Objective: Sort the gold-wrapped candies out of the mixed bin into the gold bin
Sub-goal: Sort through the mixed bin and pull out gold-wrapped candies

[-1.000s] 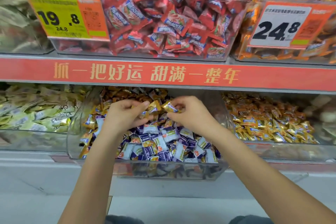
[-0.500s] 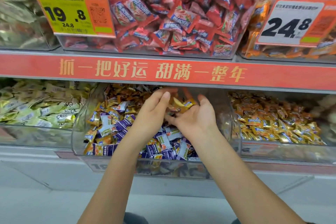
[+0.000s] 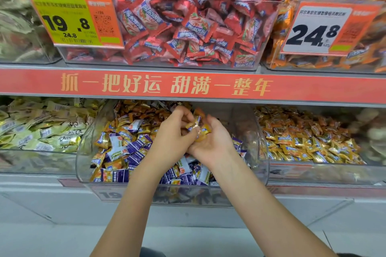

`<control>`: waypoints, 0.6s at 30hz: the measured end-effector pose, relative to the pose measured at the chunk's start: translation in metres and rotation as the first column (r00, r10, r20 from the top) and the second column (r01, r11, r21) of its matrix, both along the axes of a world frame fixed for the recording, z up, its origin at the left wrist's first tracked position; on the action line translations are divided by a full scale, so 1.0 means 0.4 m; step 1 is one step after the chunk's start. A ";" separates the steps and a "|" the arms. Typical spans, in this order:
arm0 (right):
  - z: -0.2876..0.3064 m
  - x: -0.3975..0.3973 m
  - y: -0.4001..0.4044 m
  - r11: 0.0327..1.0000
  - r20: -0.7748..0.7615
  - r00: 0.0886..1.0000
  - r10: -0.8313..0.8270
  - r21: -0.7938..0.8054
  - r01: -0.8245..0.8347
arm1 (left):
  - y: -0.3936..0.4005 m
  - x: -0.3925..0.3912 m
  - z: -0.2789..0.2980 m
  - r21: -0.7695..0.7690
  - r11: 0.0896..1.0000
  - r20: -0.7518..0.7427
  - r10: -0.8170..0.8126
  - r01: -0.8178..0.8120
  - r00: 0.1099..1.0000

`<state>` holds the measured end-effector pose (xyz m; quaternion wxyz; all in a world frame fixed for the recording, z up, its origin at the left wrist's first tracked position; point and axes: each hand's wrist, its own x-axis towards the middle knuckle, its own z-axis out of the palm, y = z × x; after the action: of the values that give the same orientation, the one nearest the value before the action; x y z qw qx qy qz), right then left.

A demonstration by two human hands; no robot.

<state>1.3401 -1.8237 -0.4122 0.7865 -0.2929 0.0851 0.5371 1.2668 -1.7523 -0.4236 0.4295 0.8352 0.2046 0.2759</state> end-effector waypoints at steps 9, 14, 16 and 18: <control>0.002 0.004 0.011 0.999 0.008 0.999 -0.050 0.015 0.050 | 0.008 0.002 -0.009 0.344 0.938 -0.008 0.059 -0.053 0.998; 0.004 -0.005 0.005 0.994 0.122 0.991 -0.061 -0.086 0.072 | -0.031 0.019 0.004 0.410 0.909 0.010 0.073 -0.071 0.997; 0.005 -0.006 0.004 0.981 0.265 0.956 -0.125 -0.109 0.158 | -0.055 0.034 0.002 0.432 0.899 0.005 0.069 -0.064 0.998; 0.018 -0.001 -0.015 0.950 0.455 0.871 -0.186 -0.145 0.278 | -0.080 0.044 -0.002 0.446 0.888 0.069 0.093 -0.114 0.993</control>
<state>1.3397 -1.8296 -0.4052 0.8099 -0.4728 -0.0031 0.3473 1.2845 -1.7841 -0.4243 0.2143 0.8931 0.1698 0.3572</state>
